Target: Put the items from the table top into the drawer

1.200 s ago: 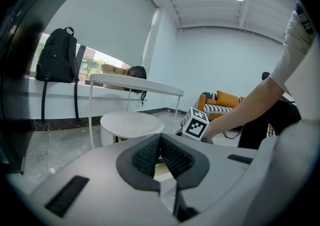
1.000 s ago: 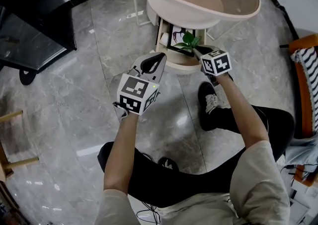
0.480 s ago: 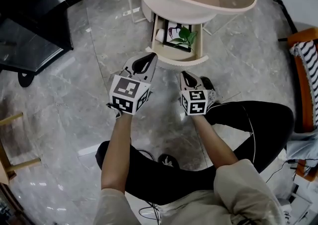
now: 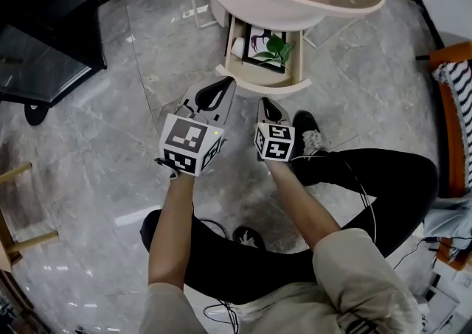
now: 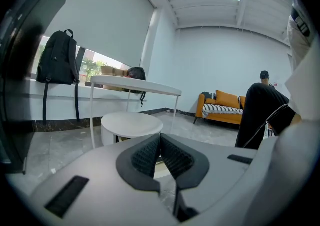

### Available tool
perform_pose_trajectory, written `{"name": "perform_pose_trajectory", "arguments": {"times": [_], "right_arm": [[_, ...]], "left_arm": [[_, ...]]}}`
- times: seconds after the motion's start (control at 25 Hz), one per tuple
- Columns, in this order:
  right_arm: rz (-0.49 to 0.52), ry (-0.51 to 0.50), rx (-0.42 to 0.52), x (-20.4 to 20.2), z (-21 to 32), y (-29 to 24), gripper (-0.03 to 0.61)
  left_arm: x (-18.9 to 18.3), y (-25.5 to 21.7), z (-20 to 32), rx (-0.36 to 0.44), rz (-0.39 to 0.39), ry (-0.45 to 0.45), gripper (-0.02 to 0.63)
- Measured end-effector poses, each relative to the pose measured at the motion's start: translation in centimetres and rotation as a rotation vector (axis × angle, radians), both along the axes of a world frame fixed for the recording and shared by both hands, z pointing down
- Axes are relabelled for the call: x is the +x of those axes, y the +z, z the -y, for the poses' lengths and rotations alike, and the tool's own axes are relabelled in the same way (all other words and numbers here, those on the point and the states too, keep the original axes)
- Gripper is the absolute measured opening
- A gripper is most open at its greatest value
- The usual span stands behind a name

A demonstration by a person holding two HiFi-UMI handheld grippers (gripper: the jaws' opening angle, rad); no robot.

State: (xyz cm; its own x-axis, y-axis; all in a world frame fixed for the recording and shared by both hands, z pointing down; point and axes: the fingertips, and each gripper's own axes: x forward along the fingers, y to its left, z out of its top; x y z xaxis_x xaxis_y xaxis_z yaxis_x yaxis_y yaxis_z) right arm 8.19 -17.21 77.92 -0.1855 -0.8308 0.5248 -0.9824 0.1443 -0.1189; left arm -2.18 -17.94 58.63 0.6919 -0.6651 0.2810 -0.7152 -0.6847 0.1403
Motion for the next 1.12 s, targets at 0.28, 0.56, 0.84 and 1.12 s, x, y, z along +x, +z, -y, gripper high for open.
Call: {"name": "perform_pose_trajectory", "arguments": {"times": [0.28,0.56,0.84,1.12], "right_arm": [[-0.005,0.002,-0.001,0.2,1.1,0.1,0.038],[0.031,0.029,0.006,0.7,4.2,0.2,0.038],[0.036,0.049,0.007,1.7,8.6,-0.2,0.038],[0.040,0.130,0.037,2.3,13.0,0.0,0.038]], "left_arm": [[0.0,1.1,0.2,-0.022,-0.019,-0.025,0.018],[0.1,1.7,-0.4,-0.009,0.038,-0.005,0.020],[-1.1,2.8,-0.6,-0.043,0.042,-0.026,0.020],[-1.7,2.9,0.1,-0.046,0.053,-0.056,0.020]]}}
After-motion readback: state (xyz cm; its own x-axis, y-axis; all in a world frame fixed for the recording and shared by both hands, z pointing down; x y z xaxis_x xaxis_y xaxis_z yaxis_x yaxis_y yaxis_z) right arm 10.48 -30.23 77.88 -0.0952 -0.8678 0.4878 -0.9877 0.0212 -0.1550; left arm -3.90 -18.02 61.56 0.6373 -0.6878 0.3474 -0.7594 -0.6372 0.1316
